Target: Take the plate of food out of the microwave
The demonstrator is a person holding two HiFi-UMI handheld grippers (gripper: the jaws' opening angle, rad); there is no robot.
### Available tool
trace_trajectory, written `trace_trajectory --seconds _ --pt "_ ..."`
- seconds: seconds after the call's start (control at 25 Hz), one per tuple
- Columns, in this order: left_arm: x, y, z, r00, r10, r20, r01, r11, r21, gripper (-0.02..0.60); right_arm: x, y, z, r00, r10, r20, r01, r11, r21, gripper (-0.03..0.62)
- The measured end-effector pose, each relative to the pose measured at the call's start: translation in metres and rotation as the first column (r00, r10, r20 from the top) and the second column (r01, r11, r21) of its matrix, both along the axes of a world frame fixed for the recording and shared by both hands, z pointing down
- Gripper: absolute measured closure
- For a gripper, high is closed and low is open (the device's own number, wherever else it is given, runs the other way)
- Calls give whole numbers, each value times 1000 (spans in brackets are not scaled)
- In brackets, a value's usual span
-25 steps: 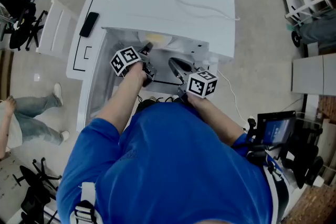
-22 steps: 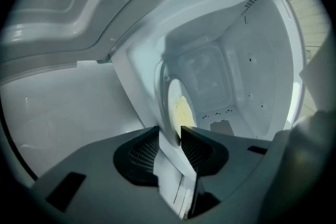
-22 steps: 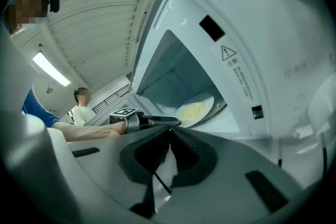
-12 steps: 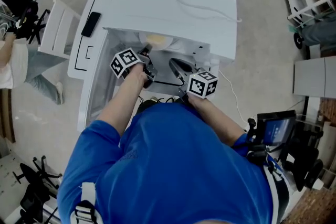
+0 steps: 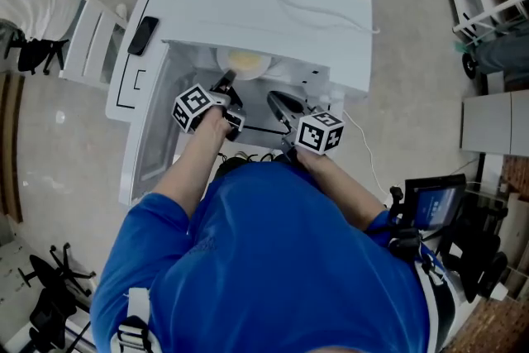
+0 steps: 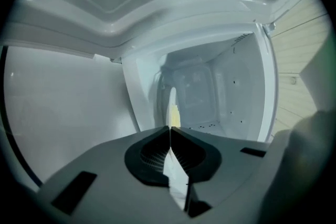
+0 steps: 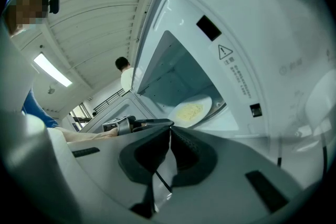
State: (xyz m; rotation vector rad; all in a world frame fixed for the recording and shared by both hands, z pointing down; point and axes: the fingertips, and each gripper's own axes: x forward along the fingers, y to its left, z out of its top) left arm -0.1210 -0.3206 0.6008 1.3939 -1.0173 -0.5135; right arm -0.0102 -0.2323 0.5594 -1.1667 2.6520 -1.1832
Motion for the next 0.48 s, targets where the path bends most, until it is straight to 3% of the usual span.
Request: trace_trajectory --seconds 0.48 --pt "-5 12 -2 992 -64 -107 71 996 62 565 5 6 0 1000 3 0 -3 1000 -1 595"
